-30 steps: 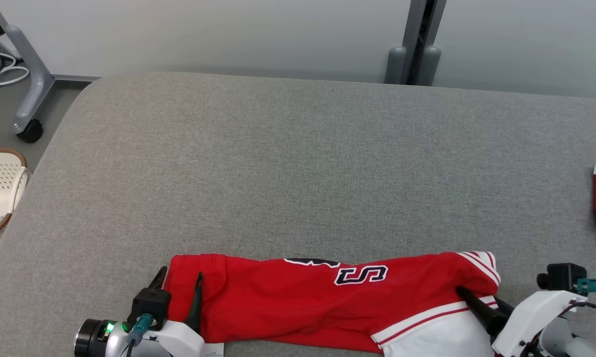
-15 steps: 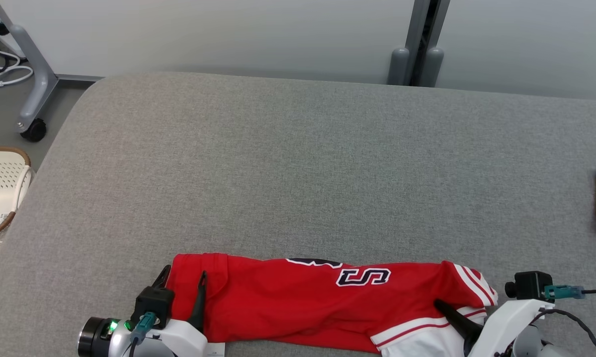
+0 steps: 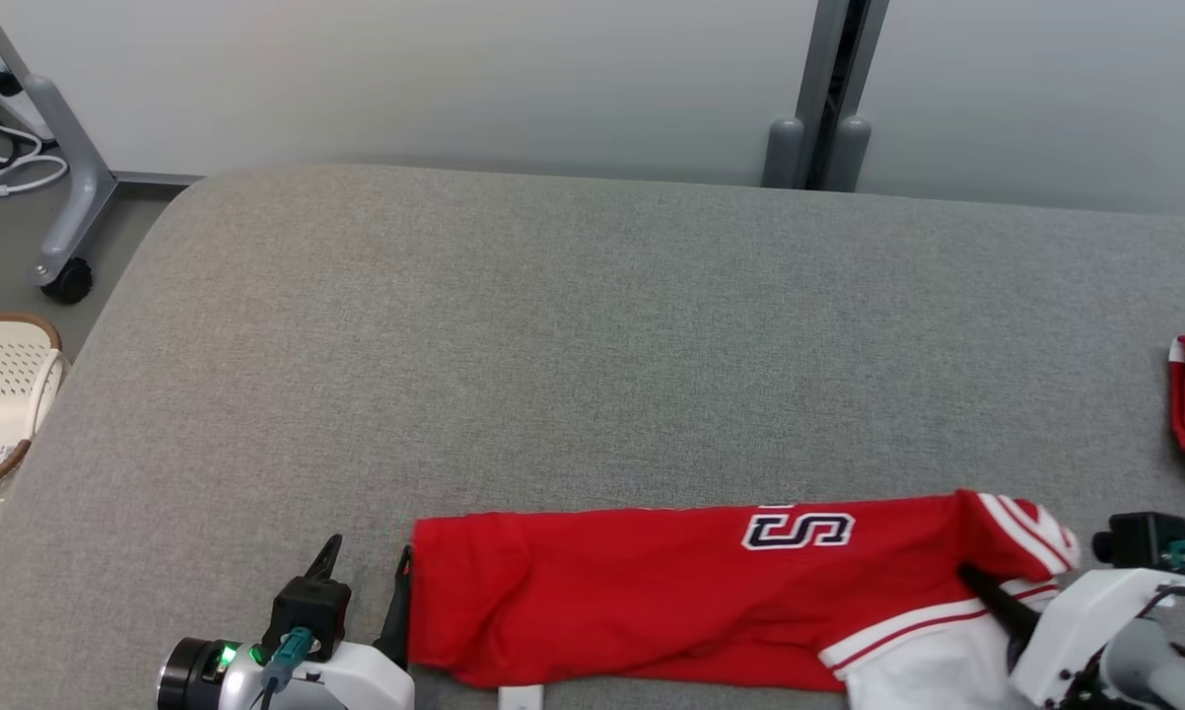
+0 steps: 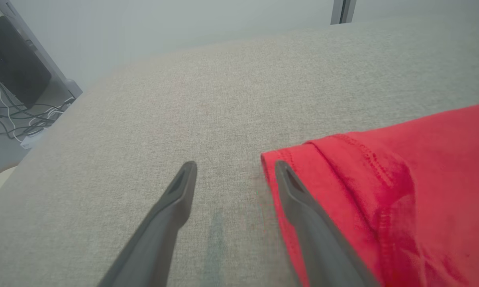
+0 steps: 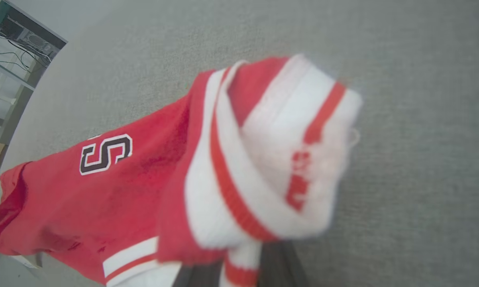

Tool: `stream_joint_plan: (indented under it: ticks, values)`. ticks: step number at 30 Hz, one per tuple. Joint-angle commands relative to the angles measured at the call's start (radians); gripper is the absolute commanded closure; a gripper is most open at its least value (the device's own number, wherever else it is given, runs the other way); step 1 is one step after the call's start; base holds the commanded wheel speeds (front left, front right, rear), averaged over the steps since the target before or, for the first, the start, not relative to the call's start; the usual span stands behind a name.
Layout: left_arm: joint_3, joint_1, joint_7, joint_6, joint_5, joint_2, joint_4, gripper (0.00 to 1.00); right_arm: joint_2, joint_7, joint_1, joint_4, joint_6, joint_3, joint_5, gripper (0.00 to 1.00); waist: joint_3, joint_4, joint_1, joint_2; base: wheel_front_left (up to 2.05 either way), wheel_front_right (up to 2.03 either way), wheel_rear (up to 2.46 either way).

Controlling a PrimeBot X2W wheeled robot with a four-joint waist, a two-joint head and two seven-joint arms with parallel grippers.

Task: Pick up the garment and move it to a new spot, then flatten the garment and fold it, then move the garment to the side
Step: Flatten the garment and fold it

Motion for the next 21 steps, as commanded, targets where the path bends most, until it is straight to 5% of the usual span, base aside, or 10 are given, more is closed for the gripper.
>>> stream_joint_plan:
  ticks: [1,13,21]
  values:
    - [0.003,0.007,-0.004,-0.002,0.007,0.001,0.001,0.0,-0.028,0.001,-0.018,0.02,0.0,0.0,-0.006,1.0,-0.003,-0.002,0.0,-0.0001,0.0,0.0,0.0]
    - [0.003,0.01,-0.004,0.001,0.006,-0.007,0.0,0.0,-0.171,0.069,-0.145,0.218,0.0,0.061,-0.107,1.0,-0.012,-0.003,0.0,-0.0001,0.0,0.0,0.0]
    - [0.003,0.009,-0.004,0.003,0.001,-0.011,0.0,0.0,-0.157,0.11,-0.207,0.308,0.0,0.093,-0.144,1.0,-0.014,0.003,0.0,-0.0001,0.0,0.0,0.0]
